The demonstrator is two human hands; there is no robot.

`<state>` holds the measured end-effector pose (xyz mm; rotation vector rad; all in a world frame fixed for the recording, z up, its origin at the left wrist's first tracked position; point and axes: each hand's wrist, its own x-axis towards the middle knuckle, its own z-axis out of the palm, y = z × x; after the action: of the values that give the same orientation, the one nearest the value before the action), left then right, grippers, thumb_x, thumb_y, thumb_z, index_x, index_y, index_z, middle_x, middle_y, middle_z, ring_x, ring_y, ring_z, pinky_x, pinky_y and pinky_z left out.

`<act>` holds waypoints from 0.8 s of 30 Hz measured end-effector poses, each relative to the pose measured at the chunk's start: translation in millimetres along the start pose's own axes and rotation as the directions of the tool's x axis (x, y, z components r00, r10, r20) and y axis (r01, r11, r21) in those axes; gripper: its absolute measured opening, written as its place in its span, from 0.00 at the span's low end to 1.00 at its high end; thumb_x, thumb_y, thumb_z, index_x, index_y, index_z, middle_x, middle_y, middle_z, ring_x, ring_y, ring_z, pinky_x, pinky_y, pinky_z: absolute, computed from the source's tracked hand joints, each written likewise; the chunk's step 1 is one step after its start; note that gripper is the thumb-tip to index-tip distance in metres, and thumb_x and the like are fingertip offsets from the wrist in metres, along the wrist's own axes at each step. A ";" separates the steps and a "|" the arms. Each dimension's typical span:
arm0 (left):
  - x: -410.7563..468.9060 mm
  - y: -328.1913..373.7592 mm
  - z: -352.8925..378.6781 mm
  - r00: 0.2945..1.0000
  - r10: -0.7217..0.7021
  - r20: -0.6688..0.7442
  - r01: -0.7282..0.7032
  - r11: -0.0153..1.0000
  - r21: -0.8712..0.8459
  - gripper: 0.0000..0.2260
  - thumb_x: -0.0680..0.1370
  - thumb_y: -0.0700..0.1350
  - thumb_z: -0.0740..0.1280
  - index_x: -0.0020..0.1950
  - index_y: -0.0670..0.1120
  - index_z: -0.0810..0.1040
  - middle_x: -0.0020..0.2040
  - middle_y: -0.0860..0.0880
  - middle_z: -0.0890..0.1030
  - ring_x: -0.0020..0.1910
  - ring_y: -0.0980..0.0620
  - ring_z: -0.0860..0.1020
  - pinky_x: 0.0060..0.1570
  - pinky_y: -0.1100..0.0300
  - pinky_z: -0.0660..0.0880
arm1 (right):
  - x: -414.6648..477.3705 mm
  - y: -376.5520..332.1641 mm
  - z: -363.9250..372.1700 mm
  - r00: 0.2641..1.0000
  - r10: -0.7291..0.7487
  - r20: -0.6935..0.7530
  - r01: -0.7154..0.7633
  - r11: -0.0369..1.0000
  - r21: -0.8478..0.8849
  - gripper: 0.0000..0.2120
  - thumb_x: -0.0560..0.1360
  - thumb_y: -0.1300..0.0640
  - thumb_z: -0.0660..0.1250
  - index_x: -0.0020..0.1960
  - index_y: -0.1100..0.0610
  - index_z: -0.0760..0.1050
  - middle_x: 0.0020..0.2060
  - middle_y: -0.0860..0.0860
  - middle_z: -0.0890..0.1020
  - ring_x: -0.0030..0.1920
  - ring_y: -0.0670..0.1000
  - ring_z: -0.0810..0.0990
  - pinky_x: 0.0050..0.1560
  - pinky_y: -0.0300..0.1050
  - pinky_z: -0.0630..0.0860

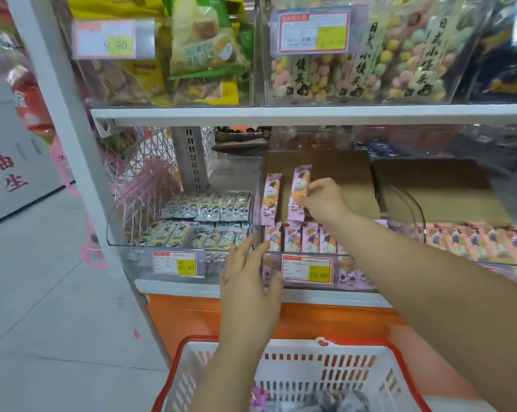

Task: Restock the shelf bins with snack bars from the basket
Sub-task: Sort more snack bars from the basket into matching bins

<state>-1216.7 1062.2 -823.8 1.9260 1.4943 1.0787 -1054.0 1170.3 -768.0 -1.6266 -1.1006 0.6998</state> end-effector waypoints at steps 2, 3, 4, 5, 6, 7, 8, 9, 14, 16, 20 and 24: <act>1.0 -0.4 0.1 1.000 0.000 -0.004 0.000 1.000 -0.004 0.21 0.79 0.44 0.64 0.72 0.53 0.67 0.76 0.58 0.57 0.77 0.57 0.48 0.75 0.49 0.53 | 12.8 3.6 7.5 1.000 -0.021 0.006 0.021 0.991 -0.133 0.12 0.73 0.59 0.72 0.51 0.58 0.71 0.50 0.55 0.78 0.51 0.55 0.77 0.54 0.50 0.75; 1.2 -1.2 0.0 1.000 0.001 -0.003 -0.001 1.000 0.006 0.21 0.79 0.45 0.64 0.71 0.53 0.67 0.76 0.59 0.56 0.77 0.57 0.48 0.75 0.49 0.52 | 15.0 4.2 10.3 0.999 -0.033 0.019 0.036 0.982 -0.187 0.12 0.73 0.59 0.72 0.51 0.60 0.72 0.47 0.55 0.78 0.47 0.54 0.76 0.52 0.49 0.75; 1.2 -2.5 -0.3 1.000 0.005 0.001 -0.005 1.000 0.019 0.20 0.79 0.45 0.64 0.71 0.54 0.67 0.75 0.60 0.56 0.76 0.57 0.47 0.75 0.49 0.51 | 16.8 5.9 13.2 0.998 -0.047 0.039 0.055 0.969 -0.240 0.11 0.73 0.58 0.72 0.49 0.61 0.73 0.43 0.55 0.77 0.43 0.53 0.75 0.48 0.49 0.75; 1.1 -3.5 -0.5 1.000 0.012 0.005 -0.012 1.000 0.029 0.20 0.79 0.46 0.64 0.71 0.55 0.67 0.75 0.61 0.55 0.76 0.58 0.46 0.75 0.49 0.51 | 17.5 7.9 15.4 0.997 -0.055 0.062 0.070 0.954 -0.290 0.10 0.73 0.56 0.72 0.46 0.62 0.74 0.40 0.55 0.76 0.40 0.52 0.73 0.44 0.48 0.74; 1.1 -4.4 -0.9 1.000 0.018 0.011 -0.019 0.999 0.030 0.20 0.79 0.46 0.64 0.70 0.55 0.68 0.75 0.61 0.55 0.76 0.59 0.46 0.75 0.49 0.51 | 17.9 10.0 16.9 0.995 -0.056 0.084 0.081 0.941 -0.329 0.12 0.74 0.55 0.71 0.44 0.65 0.75 0.37 0.57 0.75 0.38 0.53 0.72 0.41 0.47 0.71; 1.0 -4.5 -1.5 1.000 0.022 0.017 -0.023 0.999 0.027 0.20 0.79 0.46 0.64 0.70 0.56 0.68 0.74 0.62 0.55 0.76 0.60 0.45 0.76 0.49 0.50 | 17.2 11.9 17.9 0.994 -0.051 0.101 0.083 0.934 -0.349 0.15 0.74 0.54 0.70 0.43 0.68 0.77 0.36 0.57 0.74 0.38 0.53 0.71 0.40 0.45 0.69; 0.6 -4.5 -1.9 0.999 0.023 0.023 -0.023 0.999 0.024 0.20 0.79 0.46 0.63 0.70 0.57 0.67 0.74 0.64 0.54 0.75 0.62 0.44 0.76 0.50 0.49 | 16.4 13.4 18.3 0.993 -0.051 0.107 0.086 0.930 -0.356 0.16 0.75 0.53 0.69 0.43 0.68 0.78 0.34 0.57 0.74 0.37 0.53 0.71 0.40 0.44 0.67; 0.3 -4.2 -2.1 0.999 0.023 0.027 -0.024 0.999 0.025 0.20 0.79 0.46 0.63 0.70 0.57 0.67 0.73 0.65 0.53 0.73 0.63 0.43 0.76 0.51 0.49 | 15.4 14.4 18.4 0.993 -0.051 0.105 0.086 0.925 -0.369 0.16 0.75 0.52 0.69 0.40 0.66 0.78 0.32 0.56 0.74 0.37 0.53 0.72 0.39 0.44 0.67; 0.1 -5.5 -1.1 0.999 0.035 0.033 -0.036 0.999 0.034 0.19 0.79 0.46 0.63 0.70 0.58 0.67 0.73 0.66 0.52 0.73 0.64 0.42 0.76 0.50 0.49 | 8.7 11.3 13.3 0.991 -0.114 0.073 0.135 0.886 -0.444 0.12 0.74 0.51 0.70 0.38 0.55 0.70 0.38 0.51 0.77 0.42 0.53 0.76 0.45 0.47 0.74; -0.1 -7.5 -1.5 0.998 0.049 0.042 -0.051 0.998 0.045 0.20 0.80 0.46 0.63 0.70 0.58 0.66 0.71 0.67 0.51 0.72 0.65 0.41 0.76 0.52 0.48 | 0.9 6.3 6.7 0.983 -0.164 0.077 0.182 0.881 -0.437 0.09 0.74 0.51 0.70 0.45 0.53 0.71 0.43 0.49 0.78 0.46 0.52 0.78 0.49 0.49 0.77; -4.3 -9.9 -4.7 0.995 0.103 -0.016 -0.101 0.992 0.073 0.18 0.79 0.43 0.63 0.68 0.57 0.70 0.73 0.61 0.60 0.74 0.60 0.52 0.72 0.62 0.53 | -32.7 -2.0 -8.5 0.939 -0.324 0.115 0.341 0.841 -0.420 0.08 0.75 0.52 0.68 0.53 0.51 0.74 0.43 0.44 0.77 0.49 0.48 0.76 0.51 0.47 0.75; -15.7 -7.4 -17.6 0.984 0.179 -0.020 -0.177 0.981 0.081 0.15 0.78 0.39 0.63 0.63 0.52 0.75 0.59 0.58 0.71 0.61 0.60 0.69 0.54 0.80 0.60 | -99.5 4.5 -25.5 0.784 -0.574 0.235 0.620 0.713 -0.326 0.06 0.74 0.59 0.68 0.50 0.52 0.78 0.43 0.43 0.79 0.45 0.44 0.75 0.46 0.40 0.71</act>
<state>-1236.8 1047.7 -823.9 2.1417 1.4189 1.1412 -1072.3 1069.1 -770.8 -1.4102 -1.8349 0.1371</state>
